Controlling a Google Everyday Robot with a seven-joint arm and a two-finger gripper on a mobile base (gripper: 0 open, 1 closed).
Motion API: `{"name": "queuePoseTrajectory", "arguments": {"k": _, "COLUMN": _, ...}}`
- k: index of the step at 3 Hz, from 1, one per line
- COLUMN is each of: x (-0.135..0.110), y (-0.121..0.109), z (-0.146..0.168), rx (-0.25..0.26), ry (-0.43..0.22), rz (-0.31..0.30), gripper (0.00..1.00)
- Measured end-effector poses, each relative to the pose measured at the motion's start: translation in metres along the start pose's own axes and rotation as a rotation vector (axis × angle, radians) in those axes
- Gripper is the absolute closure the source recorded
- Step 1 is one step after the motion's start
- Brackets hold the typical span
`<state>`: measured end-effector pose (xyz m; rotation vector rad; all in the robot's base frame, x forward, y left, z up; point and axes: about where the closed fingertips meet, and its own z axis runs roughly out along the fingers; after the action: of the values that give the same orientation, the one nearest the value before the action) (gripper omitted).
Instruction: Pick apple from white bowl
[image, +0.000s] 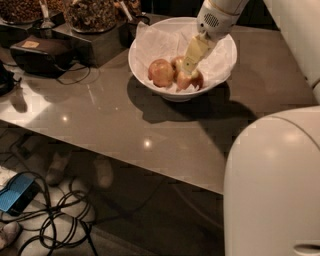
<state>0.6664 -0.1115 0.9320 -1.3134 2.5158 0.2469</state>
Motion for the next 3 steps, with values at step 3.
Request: {"name": "queuePoseTrajectory", "arguments": {"k": 3, "x": -0.005, "y": 0.005, "z": 0.025, "rx": -0.043, "ry": 0.028, "rz": 0.0, "gripper": 0.35}}
